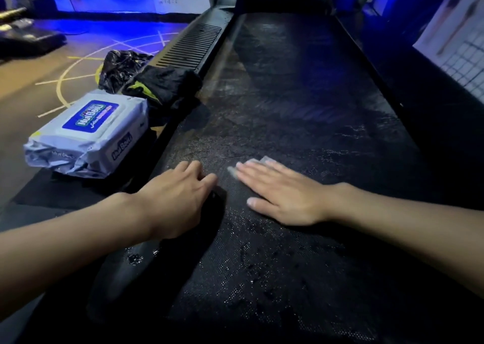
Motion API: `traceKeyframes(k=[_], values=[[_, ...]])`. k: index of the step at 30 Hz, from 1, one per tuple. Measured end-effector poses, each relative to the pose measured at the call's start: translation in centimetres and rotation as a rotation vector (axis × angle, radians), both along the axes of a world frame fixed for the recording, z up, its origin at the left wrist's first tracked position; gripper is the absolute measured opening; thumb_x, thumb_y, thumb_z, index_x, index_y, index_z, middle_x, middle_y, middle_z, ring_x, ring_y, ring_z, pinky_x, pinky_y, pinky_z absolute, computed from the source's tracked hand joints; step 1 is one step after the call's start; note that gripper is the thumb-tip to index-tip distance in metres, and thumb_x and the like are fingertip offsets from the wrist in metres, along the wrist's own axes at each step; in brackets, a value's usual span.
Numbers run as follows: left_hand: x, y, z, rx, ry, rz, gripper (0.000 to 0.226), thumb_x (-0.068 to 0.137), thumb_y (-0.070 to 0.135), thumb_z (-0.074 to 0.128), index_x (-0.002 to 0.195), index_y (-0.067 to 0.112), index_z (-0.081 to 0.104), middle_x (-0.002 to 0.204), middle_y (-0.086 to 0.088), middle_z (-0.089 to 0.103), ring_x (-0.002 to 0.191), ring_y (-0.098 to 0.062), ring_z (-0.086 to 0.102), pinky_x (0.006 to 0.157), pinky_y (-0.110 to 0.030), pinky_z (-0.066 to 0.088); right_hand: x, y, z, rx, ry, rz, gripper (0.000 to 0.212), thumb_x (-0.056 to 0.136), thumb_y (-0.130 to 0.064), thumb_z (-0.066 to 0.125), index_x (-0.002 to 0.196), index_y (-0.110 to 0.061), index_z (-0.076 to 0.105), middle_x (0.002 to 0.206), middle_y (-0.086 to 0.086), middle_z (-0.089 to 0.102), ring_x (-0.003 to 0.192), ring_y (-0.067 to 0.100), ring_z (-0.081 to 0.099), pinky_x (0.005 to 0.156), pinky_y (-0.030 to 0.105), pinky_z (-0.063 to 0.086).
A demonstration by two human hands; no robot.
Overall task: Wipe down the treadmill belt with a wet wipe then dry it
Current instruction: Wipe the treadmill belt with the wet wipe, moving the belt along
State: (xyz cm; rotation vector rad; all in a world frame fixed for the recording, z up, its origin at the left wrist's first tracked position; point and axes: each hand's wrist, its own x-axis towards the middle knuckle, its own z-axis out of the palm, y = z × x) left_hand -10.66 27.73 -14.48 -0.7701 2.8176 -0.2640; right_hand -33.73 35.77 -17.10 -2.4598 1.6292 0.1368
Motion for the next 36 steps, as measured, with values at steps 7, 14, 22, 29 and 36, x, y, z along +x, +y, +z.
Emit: traceKeyframes(k=[7, 14, 22, 29, 36], values=[[-2.0, 0.3, 0.2, 0.106, 0.069, -0.005, 0.025, 0.088, 0.031, 0.031, 0.107, 0.02, 0.043, 0.105, 0.001, 0.046, 0.102, -0.023, 0.051, 0.09, -0.039, 0.048, -0.3, 2.3, -0.3, 0.024, -0.003, 0.064, 0.068, 0.103, -0.056, 0.015, 0.16, -0.023, -0.006, 0.166, -0.005, -0.012, 0.15, 0.007, -0.02, 0.123, 0.036, -0.012], [-4.7, 0.9, -0.2, 0.109, 0.077, -0.032, 0.02, 0.092, 0.022, 0.045, 0.111, 0.017, 0.049, 0.111, -0.001, 0.046, 0.106, -0.022, 0.05, 0.095, -0.035, 0.044, -1.0, 4.2, -0.7, 0.034, 0.026, 0.089, 0.072, 0.101, -0.06, 0.012, 0.16, -0.021, -0.004, 0.166, -0.003, -0.013, 0.149, 0.008, -0.023, 0.123, 0.035, -0.012], [-6.3, 0.9, -0.1, 0.134, 0.129, -0.025, 0.029, 0.087, 0.028, 0.043, 0.11, 0.028, 0.06, 0.11, 0.002, 0.05, 0.109, -0.021, 0.051, 0.094, -0.037, 0.046, -2.2, 6.0, -0.6, 0.043, 0.011, 0.069, 0.07, 0.103, -0.057, 0.015, 0.16, -0.022, -0.006, 0.164, -0.006, -0.016, 0.148, 0.005, -0.025, 0.121, 0.032, -0.017], [-8.1, 2.1, -0.1, 0.161, 0.12, 0.015, 0.032, 0.092, 0.029, 0.044, 0.123, 0.028, 0.052, 0.114, -0.004, 0.048, 0.112, -0.027, 0.05, 0.094, -0.039, 0.047, -5.1, 6.1, -0.5, 0.03, 0.036, -0.021, 0.07, 0.103, -0.058, 0.013, 0.158, -0.023, -0.012, 0.166, -0.005, -0.016, 0.149, 0.007, -0.024, 0.122, 0.036, -0.013], [-10.4, 3.2, -0.2, 0.12, 0.122, -0.027, 0.031, 0.096, 0.034, 0.039, 0.121, 0.02, 0.05, 0.114, -0.005, 0.05, 0.111, -0.026, 0.051, 0.092, -0.038, 0.047, -6.6, 6.8, 0.0, 0.013, 0.046, -0.122, 0.07, 0.101, -0.058, 0.011, 0.158, -0.023, -0.011, 0.165, -0.005, -0.015, 0.149, 0.008, -0.023, 0.123, 0.04, -0.009]])
